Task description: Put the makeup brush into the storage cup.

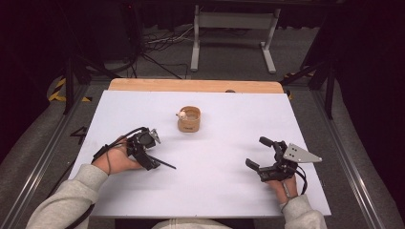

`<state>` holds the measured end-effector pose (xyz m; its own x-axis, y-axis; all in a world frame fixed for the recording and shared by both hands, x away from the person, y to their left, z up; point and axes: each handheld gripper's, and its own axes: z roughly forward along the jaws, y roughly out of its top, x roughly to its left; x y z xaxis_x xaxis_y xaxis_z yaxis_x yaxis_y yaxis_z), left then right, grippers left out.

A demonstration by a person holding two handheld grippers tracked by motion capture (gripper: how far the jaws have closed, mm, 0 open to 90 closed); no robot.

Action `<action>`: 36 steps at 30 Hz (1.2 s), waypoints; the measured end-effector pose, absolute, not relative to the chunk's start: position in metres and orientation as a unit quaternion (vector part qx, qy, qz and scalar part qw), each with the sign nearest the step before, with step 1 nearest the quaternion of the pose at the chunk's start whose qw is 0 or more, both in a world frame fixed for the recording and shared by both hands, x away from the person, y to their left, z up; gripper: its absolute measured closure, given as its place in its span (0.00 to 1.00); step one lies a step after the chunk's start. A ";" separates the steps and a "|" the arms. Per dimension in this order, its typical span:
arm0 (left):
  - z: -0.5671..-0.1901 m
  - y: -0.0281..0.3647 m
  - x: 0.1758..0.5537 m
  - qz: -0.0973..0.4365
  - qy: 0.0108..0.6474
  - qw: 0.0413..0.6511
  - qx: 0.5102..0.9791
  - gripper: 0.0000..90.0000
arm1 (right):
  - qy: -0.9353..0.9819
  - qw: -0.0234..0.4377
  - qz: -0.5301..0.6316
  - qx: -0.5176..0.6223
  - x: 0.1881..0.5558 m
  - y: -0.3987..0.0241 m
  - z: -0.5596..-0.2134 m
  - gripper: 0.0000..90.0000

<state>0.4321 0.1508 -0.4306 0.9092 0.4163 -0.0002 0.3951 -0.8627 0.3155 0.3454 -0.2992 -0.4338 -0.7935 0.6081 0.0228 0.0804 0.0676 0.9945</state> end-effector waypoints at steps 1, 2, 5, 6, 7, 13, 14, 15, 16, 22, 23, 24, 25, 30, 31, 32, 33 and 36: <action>-0.431 0.151 0.432 0.034 0.210 0.153 0.965 0.17 | 0.701 0.207 0.637 0.246 0.345 -0.299 -0.434 0.02; -0.431 0.150 0.432 0.032 0.213 0.150 0.965 0.18 | 0.702 0.207 0.636 0.246 0.345 -0.299 -0.434 0.02; -0.431 0.150 0.432 0.030 0.213 0.143 0.966 0.20 | 0.702 0.206 0.636 0.245 0.346 -0.299 -0.434 0.02; -0.432 0.150 0.432 0.030 0.212 0.140 0.967 0.22 | 0.702 0.206 0.636 0.245 0.345 -0.299 -0.434 0.02; -0.432 0.150 0.432 0.030 0.210 0.140 0.967 0.23 | 0.702 0.206 0.636 0.245 0.345 -0.299 -0.434 0.02; -0.433 0.149 0.432 0.025 0.207 0.132 0.969 0.31 | 0.703 0.205 0.636 0.245 0.346 -0.299 -0.434 0.02; -0.433 0.149 0.432 0.025 0.206 0.132 0.969 0.32 | 0.703 0.205 0.636 0.245 0.346 -0.299 -0.434 0.02; -0.432 0.149 0.432 0.025 0.205 0.131 0.970 0.34 | 0.703 0.205 0.635 0.245 0.346 -0.298 -0.434 0.02; -0.432 0.149 0.432 0.023 0.205 0.131 0.970 0.37 | 0.703 0.204 0.635 0.245 0.345 -0.298 -0.434 0.02; -0.429 0.150 0.432 0.021 0.202 0.124 0.971 0.48 | 0.705 0.201 0.634 0.247 0.345 -0.298 -0.434 0.03; -0.429 0.150 0.432 0.021 0.202 0.124 0.971 0.50 | 0.705 0.201 0.634 0.248 0.345 -0.298 -0.434 0.03; -0.429 0.150 0.433 0.021 0.202 0.123 0.972 0.51 | 0.705 0.203 0.633 0.247 0.344 -0.297 -0.433 0.03; -0.429 0.150 0.433 0.021 0.200 0.121 0.972 0.52 | 0.705 0.204 0.632 0.248 0.344 -0.297 -0.433 0.03; -0.428 0.150 0.432 0.021 0.191 0.117 0.974 0.60 | 0.706 0.209 0.630 0.246 0.343 -0.296 -0.433 0.03; -0.427 0.150 0.431 0.020 0.191 0.116 0.975 0.63 | 0.706 0.208 0.630 0.246 0.343 -0.296 -0.433 0.03; -0.427 0.149 0.431 0.020 0.190 0.115 0.975 0.67 | 0.706 0.208 0.630 0.246 0.343 -0.296 -0.433 0.03; -0.427 0.149 0.431 0.019 0.190 0.114 0.975 0.69 | 0.706 0.208 0.631 0.246 0.343 -0.296 -0.433 0.03; -0.426 0.149 0.431 0.018 0.184 0.108 0.977 0.79 | 0.704 0.207 0.632 0.247 0.344 -0.297 -0.433 0.03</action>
